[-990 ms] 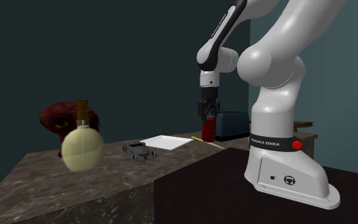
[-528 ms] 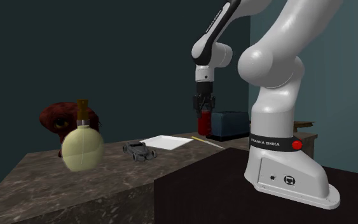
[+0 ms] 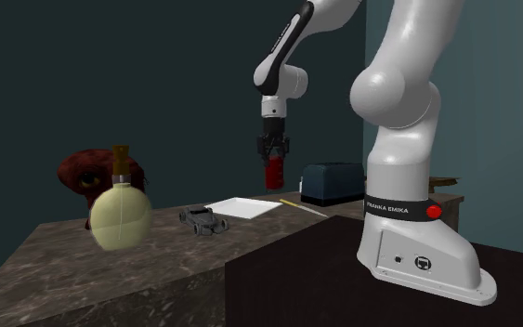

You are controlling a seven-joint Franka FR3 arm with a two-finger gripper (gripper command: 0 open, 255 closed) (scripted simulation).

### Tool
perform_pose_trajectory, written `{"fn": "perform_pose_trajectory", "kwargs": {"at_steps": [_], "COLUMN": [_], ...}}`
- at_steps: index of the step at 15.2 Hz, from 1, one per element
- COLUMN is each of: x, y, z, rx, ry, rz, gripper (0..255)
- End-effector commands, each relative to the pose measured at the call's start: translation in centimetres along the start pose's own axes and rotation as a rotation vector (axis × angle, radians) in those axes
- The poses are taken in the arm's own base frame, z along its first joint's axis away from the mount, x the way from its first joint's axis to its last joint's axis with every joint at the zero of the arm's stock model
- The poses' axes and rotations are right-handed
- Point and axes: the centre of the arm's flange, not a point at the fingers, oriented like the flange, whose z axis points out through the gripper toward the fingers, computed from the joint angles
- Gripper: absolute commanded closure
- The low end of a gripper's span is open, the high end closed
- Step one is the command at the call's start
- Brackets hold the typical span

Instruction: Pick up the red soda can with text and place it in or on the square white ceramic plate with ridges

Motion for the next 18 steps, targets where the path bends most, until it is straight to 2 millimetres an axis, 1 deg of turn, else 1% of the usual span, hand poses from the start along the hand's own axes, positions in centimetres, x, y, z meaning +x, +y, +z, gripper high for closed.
{"fn": "perform_pose_trajectory", "kwargs": {"at_steps": [1, 10, 11, 18], "x": [2.7, 14.5, 16.8, 16.8], "y": [-0.1, -1.0, -1.1, -1.2], "z": [0.2, -1.0, -1.3, 2.4], "rx": [0.0, 0.0, 0.0, 0.0], "ry": [0.0, 0.0, 0.0, 0.0], "rz": [0.0, 0.0, 0.0, 0.0], "gripper": [255, 255, 255, 255]}}
